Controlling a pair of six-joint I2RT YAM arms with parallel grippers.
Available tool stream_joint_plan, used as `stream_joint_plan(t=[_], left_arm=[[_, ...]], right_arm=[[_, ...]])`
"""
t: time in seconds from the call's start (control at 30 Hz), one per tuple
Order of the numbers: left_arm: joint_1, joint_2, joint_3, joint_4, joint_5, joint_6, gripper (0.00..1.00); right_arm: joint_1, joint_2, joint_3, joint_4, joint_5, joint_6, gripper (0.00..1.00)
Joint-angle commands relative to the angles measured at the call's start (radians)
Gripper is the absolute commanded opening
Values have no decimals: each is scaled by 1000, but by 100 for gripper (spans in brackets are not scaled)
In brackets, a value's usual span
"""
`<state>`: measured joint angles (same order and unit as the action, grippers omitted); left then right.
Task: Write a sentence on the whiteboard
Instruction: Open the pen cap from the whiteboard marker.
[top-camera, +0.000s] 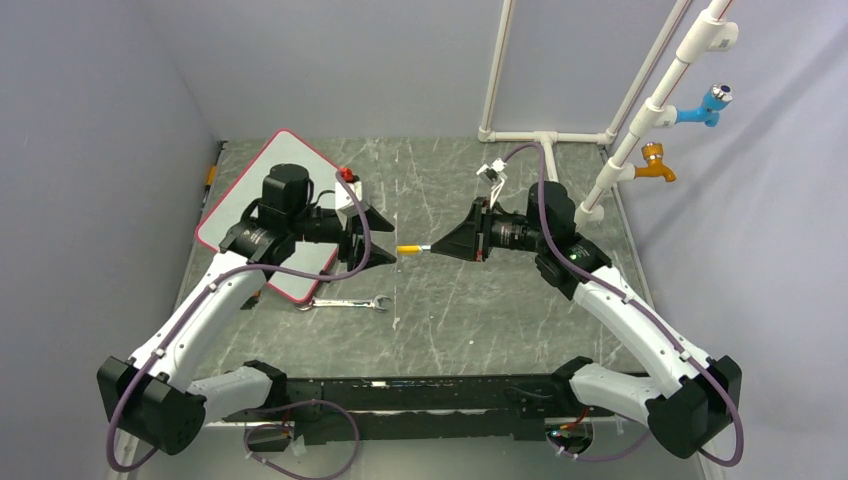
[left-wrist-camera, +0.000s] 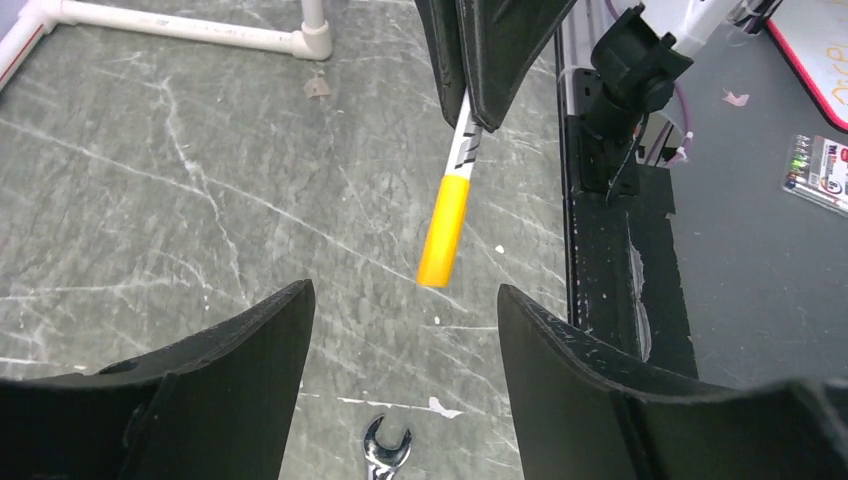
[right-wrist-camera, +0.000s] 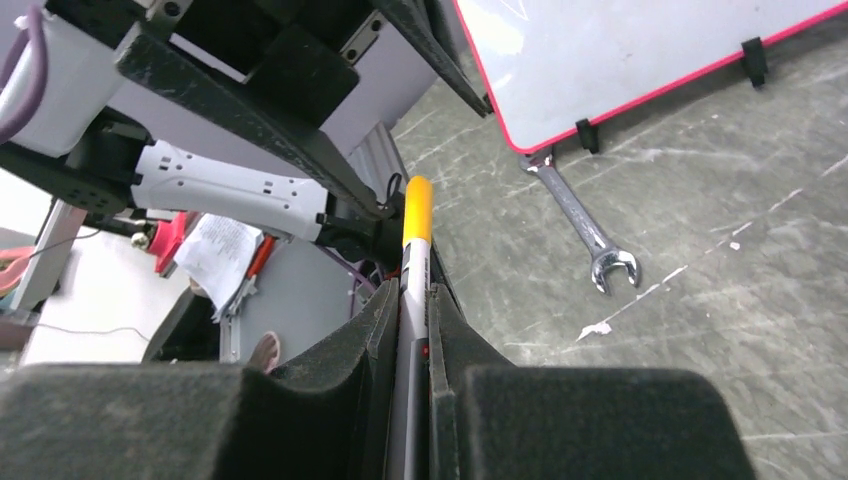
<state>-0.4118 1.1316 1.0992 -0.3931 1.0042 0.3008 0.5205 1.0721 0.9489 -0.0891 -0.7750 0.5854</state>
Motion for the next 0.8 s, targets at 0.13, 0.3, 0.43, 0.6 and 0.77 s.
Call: stream_joint_plan(t=[0.13,0.3,0.43,0.6,0.77], left_arm=[[-53,27,19,50,45,29,69],[-77,50,31,28,25,56,53],[-92,61,38,31,29,60,39],[-109,73,59,11,21,75,11],[-111,66,58,-3,7,98,0]], right_arm=[[-2,17,40,135,-91,28,0],[-3,27,45,146,-106,35,0],[-3,28,48,134,-105,28,0],[-3,28,43,129,-106,31,0],[-4,20,44,105,-97,17,0]])
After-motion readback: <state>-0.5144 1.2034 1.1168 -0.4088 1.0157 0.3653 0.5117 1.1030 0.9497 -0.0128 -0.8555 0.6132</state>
